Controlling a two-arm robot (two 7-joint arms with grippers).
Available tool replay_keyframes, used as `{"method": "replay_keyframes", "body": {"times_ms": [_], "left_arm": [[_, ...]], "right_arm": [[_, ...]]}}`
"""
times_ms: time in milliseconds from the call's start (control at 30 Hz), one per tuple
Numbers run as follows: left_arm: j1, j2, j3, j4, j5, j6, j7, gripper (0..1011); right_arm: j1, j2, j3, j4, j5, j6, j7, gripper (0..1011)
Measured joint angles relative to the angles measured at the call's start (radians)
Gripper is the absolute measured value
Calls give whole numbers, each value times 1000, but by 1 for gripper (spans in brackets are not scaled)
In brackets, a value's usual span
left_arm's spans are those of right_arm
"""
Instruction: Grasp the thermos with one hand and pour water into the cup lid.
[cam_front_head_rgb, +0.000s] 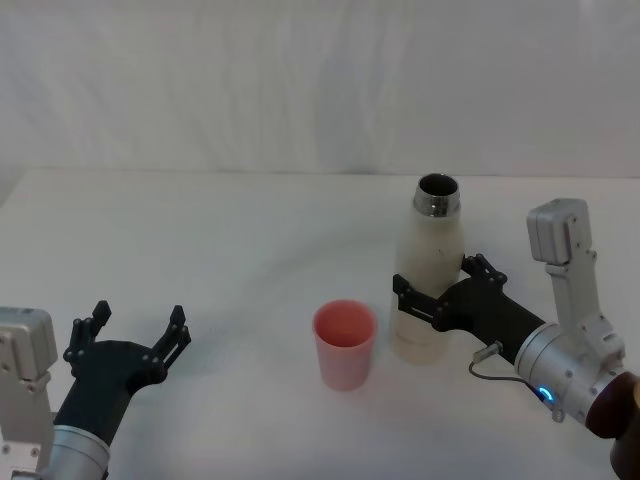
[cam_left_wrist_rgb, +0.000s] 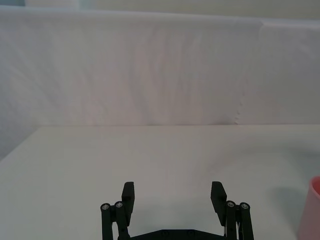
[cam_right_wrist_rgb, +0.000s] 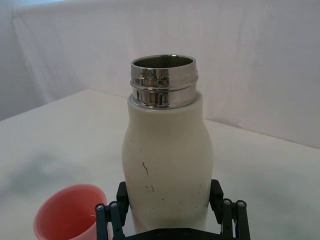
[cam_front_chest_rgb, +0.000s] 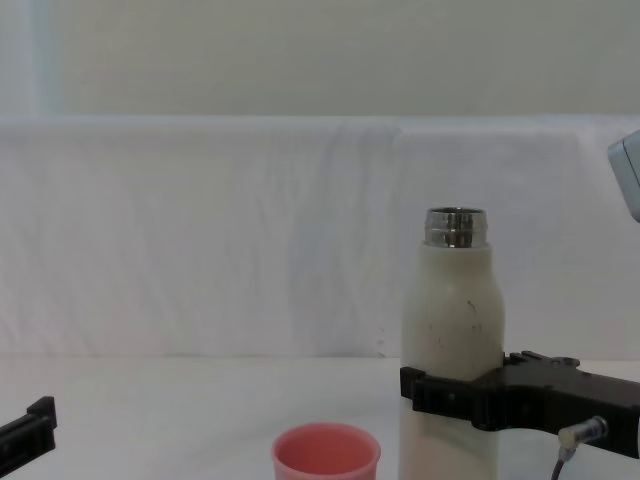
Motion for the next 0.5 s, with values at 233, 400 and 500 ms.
{"method": "replay_keyframes", "body": {"times_ms": [233,400,500], "left_arm": [[0,0,0,0,0,0,0,1001],[0,0,0,0,0,0,0,1001],[0,0,0,0,0,0,0,1001]], "right_arm": [[0,0,0,0,-1,0,1,1003],[0,3,-7,-4,-6,0,0,1003],[-4,8,-11,-12,-8,0,0,1003]]}}
